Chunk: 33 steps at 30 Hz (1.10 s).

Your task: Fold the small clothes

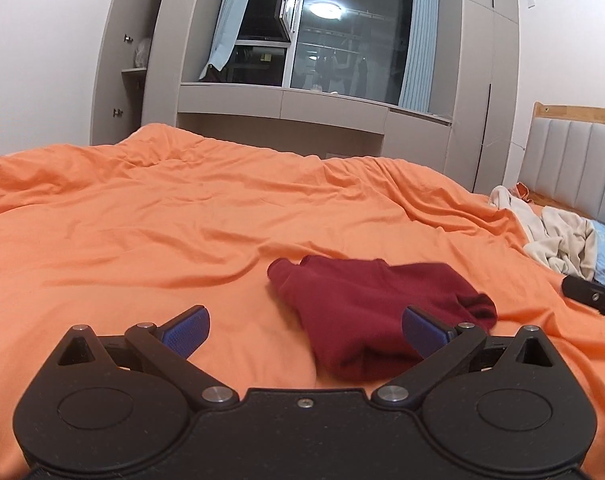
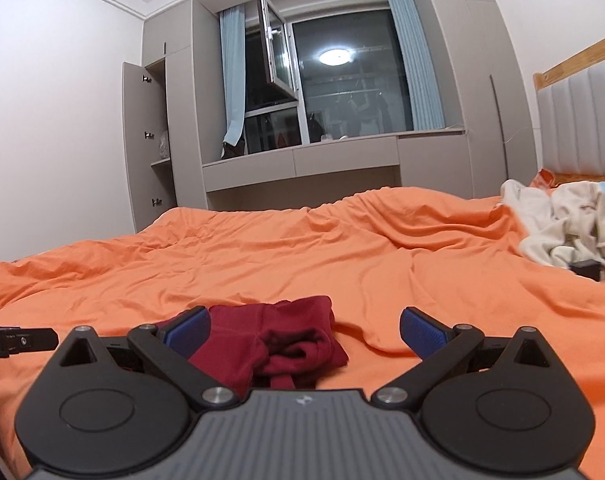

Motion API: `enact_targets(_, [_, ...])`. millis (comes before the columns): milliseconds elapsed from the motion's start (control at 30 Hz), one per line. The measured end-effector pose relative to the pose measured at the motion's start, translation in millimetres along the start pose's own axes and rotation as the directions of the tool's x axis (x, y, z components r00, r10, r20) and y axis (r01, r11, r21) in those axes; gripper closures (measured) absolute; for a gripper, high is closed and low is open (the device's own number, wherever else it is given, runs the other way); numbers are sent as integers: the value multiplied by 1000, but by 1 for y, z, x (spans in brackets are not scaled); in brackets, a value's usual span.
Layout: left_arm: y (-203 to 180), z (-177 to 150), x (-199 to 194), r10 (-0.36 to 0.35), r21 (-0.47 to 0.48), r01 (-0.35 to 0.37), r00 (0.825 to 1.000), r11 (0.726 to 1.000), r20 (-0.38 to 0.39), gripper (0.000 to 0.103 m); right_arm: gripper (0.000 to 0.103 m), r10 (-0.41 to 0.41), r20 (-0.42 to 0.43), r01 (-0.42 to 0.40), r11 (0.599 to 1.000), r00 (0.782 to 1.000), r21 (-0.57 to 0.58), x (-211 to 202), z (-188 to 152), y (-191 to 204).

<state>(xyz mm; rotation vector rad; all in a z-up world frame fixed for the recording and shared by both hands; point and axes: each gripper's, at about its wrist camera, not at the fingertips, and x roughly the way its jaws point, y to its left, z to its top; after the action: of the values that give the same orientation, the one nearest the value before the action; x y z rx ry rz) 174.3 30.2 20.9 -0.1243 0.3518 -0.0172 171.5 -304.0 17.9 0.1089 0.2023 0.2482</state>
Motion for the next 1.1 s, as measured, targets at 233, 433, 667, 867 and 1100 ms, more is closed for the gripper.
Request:
enact_targets(233, [-10,-33,-37,-16,20,17,1000,1000,-12,1,0,-44,24,44,999,999,-6,-53,-22,4])
enact_targets(433, [-19,-57,-56,-37,30,38,999,999,-30,1,0,-81,42,82,996,996,-29,-85,-34,10])
enact_targets(667, [-18,-67,-69,-31,30,32,999,999,-22,1,0,-106,10,107,993,994,-42,-102,-48,18])
enact_targets(867, [-17,-72,-72,-28,37,29,999,999,-35,1,0,-108,-6,108,993,994,-58,-101,-51,23])
enact_targets(1100, [-15,-73,-71,-20,30,21,999,999,-37,1,0,-109,-18,108,992,994,-58,-96,-50,20])
